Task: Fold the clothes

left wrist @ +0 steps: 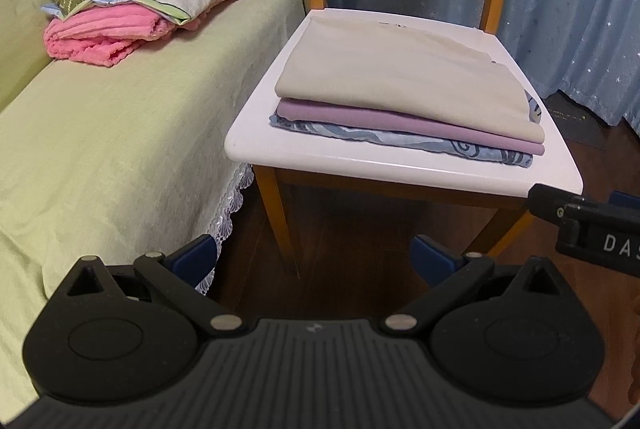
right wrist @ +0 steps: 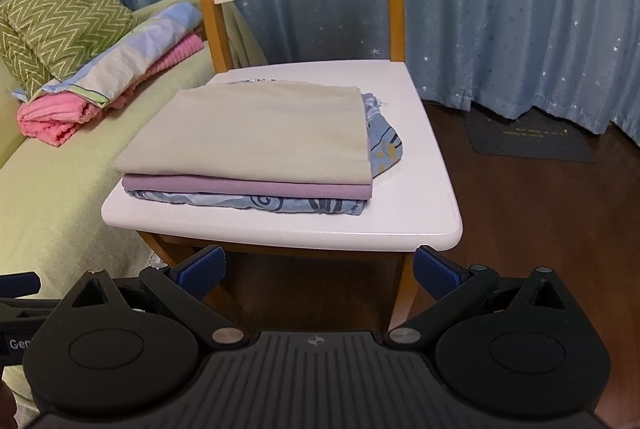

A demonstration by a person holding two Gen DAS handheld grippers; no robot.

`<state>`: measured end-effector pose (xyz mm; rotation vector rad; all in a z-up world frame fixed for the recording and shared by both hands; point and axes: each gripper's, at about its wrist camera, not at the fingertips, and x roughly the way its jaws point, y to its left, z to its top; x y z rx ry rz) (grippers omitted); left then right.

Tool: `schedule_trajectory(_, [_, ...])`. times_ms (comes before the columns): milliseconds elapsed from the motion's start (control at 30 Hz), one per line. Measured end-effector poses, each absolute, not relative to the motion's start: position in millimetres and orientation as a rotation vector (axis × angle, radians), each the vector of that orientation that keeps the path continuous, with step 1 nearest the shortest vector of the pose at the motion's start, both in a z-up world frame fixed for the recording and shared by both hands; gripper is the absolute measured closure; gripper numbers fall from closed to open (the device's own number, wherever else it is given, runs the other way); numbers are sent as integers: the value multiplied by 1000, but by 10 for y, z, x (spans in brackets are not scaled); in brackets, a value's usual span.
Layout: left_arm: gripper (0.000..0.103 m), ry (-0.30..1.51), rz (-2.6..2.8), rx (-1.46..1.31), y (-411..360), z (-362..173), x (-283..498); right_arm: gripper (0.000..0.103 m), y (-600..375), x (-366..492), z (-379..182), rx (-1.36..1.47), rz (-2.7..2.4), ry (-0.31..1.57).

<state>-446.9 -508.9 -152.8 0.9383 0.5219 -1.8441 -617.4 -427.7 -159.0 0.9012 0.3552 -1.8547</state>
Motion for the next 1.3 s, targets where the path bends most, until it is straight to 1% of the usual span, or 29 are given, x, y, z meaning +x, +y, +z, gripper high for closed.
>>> schedule_trajectory(467, [1,503,-1883,968,-5132,-1565,-4641,0,-4279,-6293,-1636,898,-1885,354])
schedule_trajectory(1300, [1,471,-1885,1002,-5463,-1724,-4892,0,-4491,-6366,-1754,855,-1901,358])
